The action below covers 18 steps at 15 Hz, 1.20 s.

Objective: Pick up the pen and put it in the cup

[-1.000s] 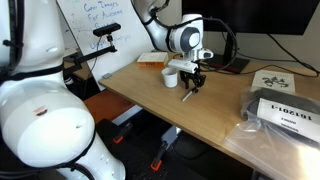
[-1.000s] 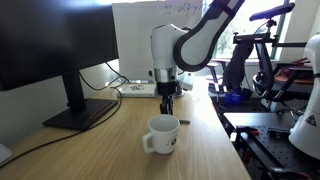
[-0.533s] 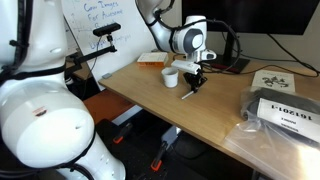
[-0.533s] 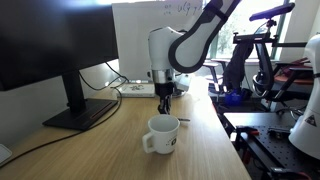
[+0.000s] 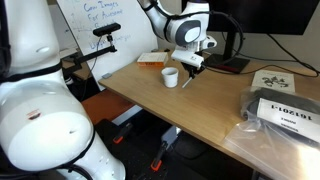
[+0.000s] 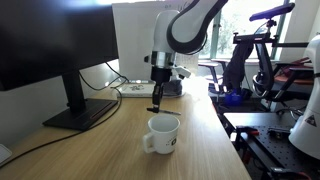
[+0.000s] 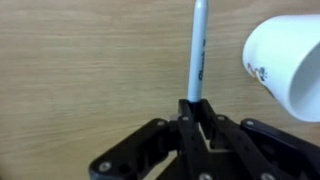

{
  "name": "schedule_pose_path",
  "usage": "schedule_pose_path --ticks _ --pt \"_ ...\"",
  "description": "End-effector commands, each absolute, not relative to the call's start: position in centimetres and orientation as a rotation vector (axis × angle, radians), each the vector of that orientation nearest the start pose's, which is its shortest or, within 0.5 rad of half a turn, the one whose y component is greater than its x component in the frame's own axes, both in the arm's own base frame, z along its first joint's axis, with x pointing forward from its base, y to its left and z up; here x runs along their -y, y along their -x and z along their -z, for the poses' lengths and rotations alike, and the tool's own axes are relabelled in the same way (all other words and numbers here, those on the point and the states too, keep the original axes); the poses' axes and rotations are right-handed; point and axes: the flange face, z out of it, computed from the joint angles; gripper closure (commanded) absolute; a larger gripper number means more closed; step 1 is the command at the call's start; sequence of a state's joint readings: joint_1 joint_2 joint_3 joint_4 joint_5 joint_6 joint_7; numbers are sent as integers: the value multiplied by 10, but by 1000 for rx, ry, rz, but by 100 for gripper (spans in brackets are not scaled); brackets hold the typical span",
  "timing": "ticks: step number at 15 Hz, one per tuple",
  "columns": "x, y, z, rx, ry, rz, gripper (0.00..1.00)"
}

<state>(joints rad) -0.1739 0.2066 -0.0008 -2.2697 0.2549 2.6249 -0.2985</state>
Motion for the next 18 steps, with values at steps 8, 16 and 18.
schedule_pose_path --ticks 8,16,18 --pt "51 -488 -353 -272 2916 658 96" --pt "50 -454 -340 -493 2900 1019 96" --pt "72 -443 -344 -535 2908 1074 96"
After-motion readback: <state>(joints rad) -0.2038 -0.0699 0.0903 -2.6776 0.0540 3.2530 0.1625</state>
